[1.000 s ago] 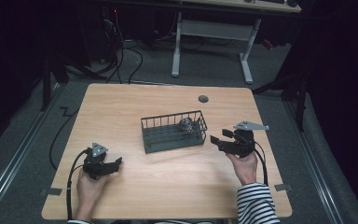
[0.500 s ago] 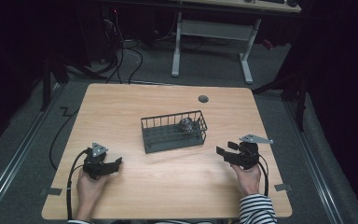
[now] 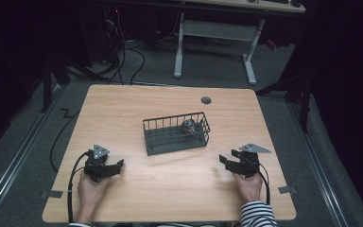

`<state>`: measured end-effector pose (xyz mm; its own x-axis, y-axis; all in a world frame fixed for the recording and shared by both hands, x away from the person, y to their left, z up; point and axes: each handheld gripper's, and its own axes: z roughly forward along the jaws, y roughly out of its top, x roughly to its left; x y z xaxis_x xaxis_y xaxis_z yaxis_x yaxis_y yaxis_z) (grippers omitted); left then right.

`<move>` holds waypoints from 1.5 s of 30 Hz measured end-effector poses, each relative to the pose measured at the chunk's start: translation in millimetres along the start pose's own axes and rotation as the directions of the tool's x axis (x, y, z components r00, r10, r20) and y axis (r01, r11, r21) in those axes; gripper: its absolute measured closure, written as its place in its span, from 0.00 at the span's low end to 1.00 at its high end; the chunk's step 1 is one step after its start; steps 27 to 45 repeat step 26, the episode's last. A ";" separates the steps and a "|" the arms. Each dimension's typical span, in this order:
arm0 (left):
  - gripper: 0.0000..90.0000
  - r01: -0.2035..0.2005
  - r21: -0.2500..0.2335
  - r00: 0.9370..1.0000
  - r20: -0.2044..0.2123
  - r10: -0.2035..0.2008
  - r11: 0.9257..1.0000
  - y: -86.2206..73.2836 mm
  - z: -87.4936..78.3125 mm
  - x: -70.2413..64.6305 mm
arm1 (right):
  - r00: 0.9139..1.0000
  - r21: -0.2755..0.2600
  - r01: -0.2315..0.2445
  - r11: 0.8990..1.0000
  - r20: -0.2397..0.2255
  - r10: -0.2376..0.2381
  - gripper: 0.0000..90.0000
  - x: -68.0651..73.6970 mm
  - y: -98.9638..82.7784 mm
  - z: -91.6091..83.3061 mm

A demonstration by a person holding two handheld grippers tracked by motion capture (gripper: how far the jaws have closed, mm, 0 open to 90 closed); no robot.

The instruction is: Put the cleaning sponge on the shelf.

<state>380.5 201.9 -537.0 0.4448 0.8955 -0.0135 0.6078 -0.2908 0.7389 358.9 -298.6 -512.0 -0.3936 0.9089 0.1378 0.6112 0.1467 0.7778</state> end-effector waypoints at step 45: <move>0.28 0.000 0.000 1.000 0.000 0.000 1.000 -0.1 0.0 -0.1 | 0.987 0.099 0.110 0.989 0.105 -0.120 0.36 8.9 -10.3 20.1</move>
